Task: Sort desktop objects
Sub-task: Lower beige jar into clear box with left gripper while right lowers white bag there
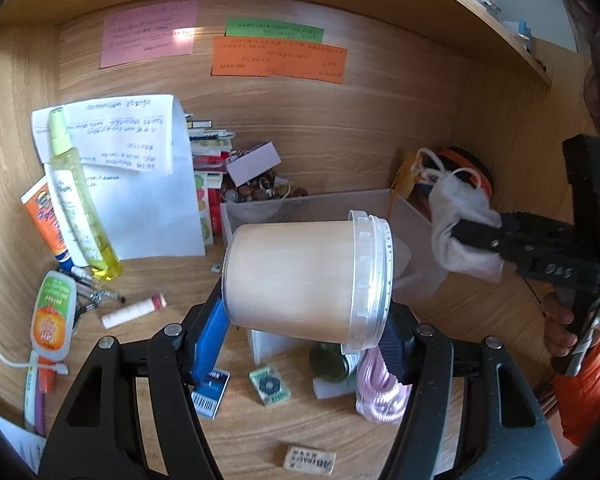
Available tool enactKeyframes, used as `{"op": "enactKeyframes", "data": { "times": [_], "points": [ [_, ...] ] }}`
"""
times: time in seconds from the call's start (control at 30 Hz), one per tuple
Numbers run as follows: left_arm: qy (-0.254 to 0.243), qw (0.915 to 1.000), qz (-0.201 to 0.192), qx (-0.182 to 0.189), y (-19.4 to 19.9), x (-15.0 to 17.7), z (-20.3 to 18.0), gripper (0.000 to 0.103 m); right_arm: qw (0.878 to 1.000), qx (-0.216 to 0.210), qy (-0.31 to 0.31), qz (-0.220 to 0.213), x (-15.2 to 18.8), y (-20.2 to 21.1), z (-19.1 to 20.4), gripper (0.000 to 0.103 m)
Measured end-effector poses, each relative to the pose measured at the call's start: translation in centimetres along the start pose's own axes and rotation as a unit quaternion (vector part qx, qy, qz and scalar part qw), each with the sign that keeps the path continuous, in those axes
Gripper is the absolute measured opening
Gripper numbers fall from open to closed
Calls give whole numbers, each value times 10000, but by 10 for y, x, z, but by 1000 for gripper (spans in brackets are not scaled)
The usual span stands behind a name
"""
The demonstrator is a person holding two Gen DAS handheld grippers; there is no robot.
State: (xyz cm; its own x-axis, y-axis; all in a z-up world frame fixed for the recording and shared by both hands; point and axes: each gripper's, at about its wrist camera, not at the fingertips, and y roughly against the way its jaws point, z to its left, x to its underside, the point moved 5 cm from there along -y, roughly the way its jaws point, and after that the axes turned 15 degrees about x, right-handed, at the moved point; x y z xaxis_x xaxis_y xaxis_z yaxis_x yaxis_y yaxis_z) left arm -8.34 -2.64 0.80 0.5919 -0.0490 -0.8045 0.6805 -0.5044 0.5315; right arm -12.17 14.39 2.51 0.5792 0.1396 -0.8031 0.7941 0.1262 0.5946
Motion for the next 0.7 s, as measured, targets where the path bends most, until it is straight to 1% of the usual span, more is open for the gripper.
{"op": "enactKeyframes", "data": {
  "times": [0.17,0.27,0.33,0.57,0.7],
  "points": [
    [-23,10000,-28,46,-16,-11,3,65,9998,128,84,154,-3,-25,-5,52],
    [18,9999,55,127,-29,-13,6,65,9996,47,148,246,0,-38,-1,52],
    [9,9999,130,105,-38,-14,7,65,9994,24,214,277,1,-45,3,52],
    [-62,9994,284,210,-63,-16,7,65,9987,210,448,117,-3,-62,11,53],
    [-56,9989,414,227,-76,-14,10,65,9984,219,479,206,-2,-73,10,53]
  ]
}}
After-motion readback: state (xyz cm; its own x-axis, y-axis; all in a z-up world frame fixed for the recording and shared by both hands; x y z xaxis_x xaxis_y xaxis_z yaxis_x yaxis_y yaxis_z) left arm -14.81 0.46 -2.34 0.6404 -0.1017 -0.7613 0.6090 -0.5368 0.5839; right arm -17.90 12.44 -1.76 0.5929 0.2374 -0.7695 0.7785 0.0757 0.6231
